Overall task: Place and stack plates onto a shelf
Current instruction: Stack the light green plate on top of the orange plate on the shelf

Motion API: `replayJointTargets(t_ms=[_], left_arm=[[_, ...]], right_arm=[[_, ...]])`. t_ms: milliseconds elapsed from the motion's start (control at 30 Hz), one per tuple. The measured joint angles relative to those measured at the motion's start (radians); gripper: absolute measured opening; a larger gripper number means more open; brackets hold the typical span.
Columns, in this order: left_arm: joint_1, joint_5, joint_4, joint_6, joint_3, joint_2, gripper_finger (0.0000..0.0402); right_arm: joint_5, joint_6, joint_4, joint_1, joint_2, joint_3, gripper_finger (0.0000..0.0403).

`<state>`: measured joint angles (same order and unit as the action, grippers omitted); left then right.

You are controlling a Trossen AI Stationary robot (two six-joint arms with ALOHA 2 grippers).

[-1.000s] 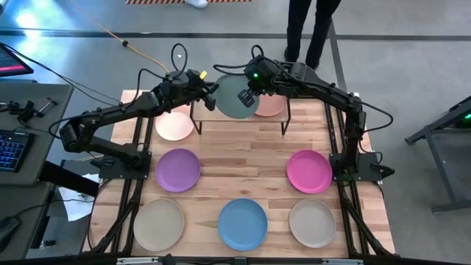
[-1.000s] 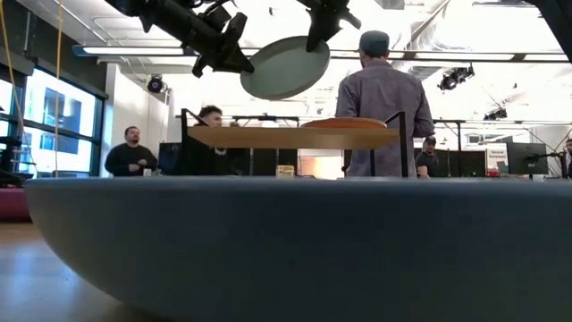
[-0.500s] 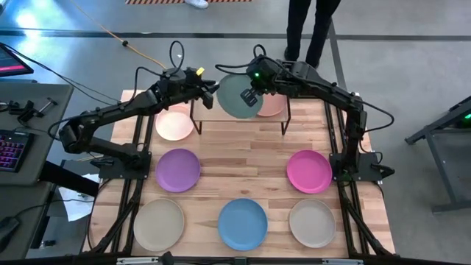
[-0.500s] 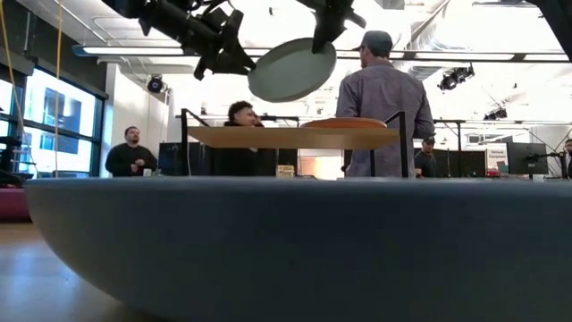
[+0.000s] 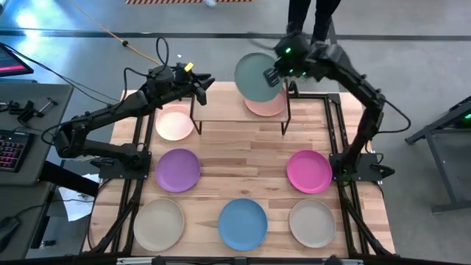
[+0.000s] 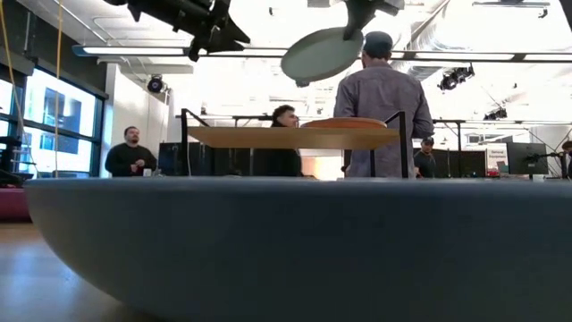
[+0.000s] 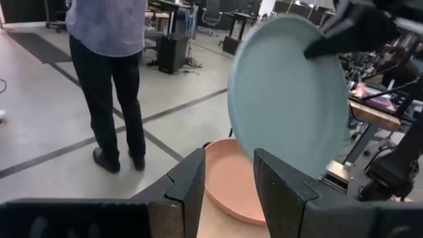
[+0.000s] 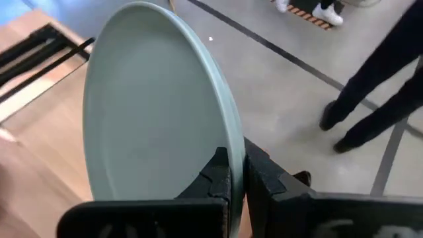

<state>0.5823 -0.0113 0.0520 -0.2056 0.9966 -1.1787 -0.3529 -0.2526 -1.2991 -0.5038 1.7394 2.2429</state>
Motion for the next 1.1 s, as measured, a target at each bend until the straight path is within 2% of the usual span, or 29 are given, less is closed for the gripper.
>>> replayJointTargets(t_ms=[100,300,400,600,833,1100], left_arm=[[0.0,0.0,-0.006,0.0,0.0,0.0,0.0119],[0.0,0.0,-0.033,0.0,0.0,-0.001,0.012],[0.0,0.0,-0.039,0.0,0.0,-0.001,0.012],[0.0,0.0,-0.041,0.0,0.0,-0.001,0.012],[0.0,0.0,-0.041,0.0,0.0,-0.001,0.012],[0.0,0.0,-0.047,0.0,0.0,-0.001,0.012]], right_arm=[[0.107,0.015,0.0,-0.09,-0.02,0.0,0.0],[0.405,0.051,-0.009,-0.284,-0.02,0.0,0.0],[0.504,0.061,-0.022,-0.355,-0.003,0.0,0.0],[0.615,0.104,-0.071,-0.41,0.05,0.0,0.0],[0.809,0.207,-0.093,-0.42,0.113,0.0,0.0],[0.849,0.305,-0.133,-0.452,0.179,0.0,0.0]])
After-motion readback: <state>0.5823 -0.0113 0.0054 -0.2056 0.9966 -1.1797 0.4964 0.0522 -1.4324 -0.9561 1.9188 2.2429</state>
